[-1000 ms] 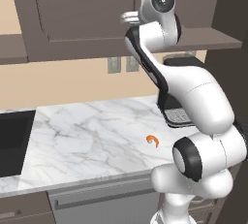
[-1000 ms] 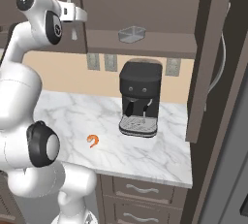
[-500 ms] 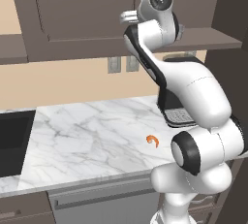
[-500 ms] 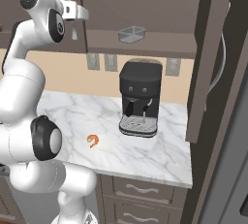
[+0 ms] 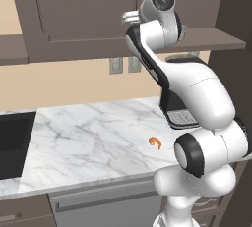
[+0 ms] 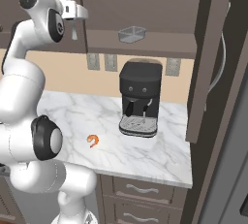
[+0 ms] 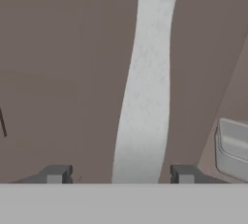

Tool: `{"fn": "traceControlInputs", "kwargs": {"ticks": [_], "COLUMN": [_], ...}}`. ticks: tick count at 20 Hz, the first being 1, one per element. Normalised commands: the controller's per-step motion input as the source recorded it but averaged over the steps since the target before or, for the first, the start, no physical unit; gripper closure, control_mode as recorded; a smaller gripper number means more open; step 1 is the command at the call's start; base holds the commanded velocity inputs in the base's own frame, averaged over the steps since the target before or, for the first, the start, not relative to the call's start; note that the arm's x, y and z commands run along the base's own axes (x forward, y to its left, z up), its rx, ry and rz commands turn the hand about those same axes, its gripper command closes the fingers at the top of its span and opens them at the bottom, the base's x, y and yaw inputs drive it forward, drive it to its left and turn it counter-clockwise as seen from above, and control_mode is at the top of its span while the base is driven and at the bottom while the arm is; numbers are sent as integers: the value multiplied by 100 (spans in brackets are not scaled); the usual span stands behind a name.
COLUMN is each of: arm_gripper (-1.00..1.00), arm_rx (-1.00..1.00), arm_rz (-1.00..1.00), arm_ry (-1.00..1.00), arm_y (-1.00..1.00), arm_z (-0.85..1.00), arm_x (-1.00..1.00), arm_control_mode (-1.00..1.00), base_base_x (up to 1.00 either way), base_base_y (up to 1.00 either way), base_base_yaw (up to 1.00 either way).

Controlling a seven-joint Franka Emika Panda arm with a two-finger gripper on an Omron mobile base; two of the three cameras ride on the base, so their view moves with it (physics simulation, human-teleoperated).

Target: Retrieve the tupperware from the cabinet, then place the raw meat into the tupperware to avoid contamination.

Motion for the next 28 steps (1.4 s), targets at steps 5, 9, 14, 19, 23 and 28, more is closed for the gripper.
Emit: {"fn": "traceControlInputs", "kwargs": {"ticks": [5, 9, 14, 19, 23, 28], "arm_gripper": [100, 100, 100, 100, 100, 100], "arm_rx": [0, 0, 0, 0, 0, 0], "arm_rz": [-1, -4, -10, -12, -11, -10], "arm_ry": [0, 0, 0, 0, 0, 0], "arm_y": [10, 17, 8, 12, 16, 22], "arm_z": [-1, 0, 0, 0, 0, 0], "arm_x": [14, 1, -5, -17, -31, -41], "arm_control_mode": [-100, -100, -100, -100, -100, -100], "base_base_x": [0, 0, 0, 0, 0, 0], "base_base_y": [0, 0, 0, 0, 0, 0], "base_base_yaw": [0, 0, 0, 0, 0, 0]}}
